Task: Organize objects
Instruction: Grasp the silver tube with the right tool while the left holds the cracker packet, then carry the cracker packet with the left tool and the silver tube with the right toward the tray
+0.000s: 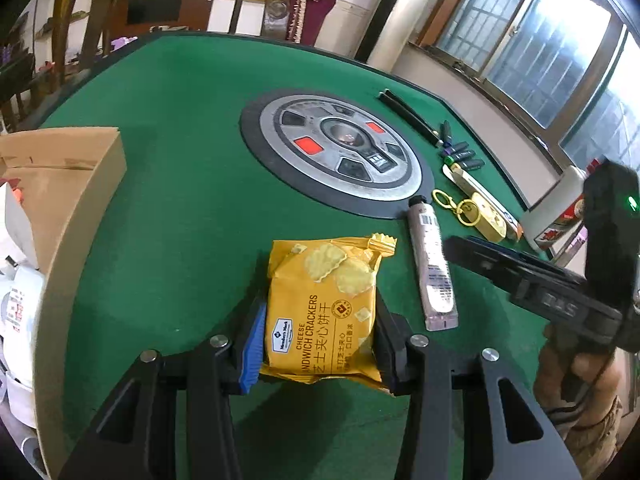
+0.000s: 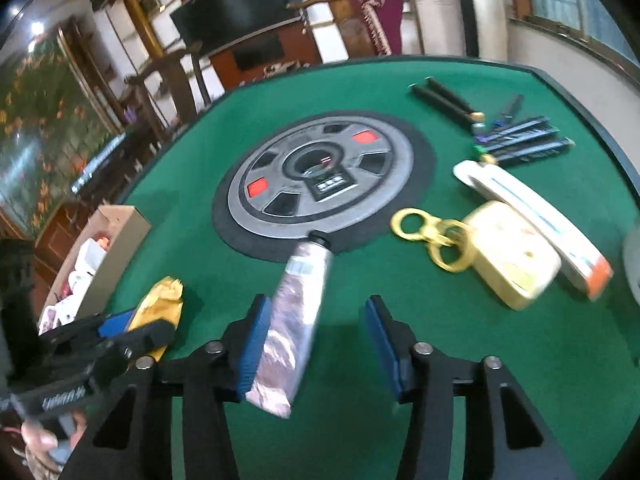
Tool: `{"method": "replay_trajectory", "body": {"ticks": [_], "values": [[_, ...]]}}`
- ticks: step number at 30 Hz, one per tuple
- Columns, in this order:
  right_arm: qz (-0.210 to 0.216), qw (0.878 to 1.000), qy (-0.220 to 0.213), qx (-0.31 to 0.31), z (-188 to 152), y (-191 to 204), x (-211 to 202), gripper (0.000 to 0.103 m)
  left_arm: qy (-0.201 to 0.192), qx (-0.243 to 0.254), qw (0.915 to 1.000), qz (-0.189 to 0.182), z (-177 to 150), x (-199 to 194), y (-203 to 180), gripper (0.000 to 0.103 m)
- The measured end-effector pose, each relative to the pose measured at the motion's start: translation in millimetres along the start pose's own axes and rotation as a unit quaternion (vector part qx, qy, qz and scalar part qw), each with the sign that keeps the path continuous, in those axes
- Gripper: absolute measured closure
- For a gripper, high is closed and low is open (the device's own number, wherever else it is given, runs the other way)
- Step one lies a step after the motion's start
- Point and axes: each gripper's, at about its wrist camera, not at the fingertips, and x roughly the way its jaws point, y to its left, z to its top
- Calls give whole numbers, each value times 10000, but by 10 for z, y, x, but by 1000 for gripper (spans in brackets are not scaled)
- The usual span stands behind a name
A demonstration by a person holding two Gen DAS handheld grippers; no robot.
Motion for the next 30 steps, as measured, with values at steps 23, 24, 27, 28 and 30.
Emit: {"method": "replay_trajectory", "body": {"ticks": [23, 24, 27, 28, 30], "values": [[-287, 9975, -103, -634, 3, 234, 16, 77, -38, 56, 9999, 143, 3, 5, 2, 58], [-244, 9977, -142, -608, 7, 237, -17, 77, -41, 40, 9999, 131, 5, 1, 8, 58], [-63, 9983, -237, -527, 12, 253, -119, 77, -59, 14, 9999, 130, 6, -9, 20, 58], [3, 9984, -264, -495, 7, 256, -160, 77, -71, 11, 9999, 122, 6, -15, 22, 58], [82, 9984, -307, -468, -14, 269, -210, 77, -101, 23, 9999, 124, 5, -28, 17, 58]]}}
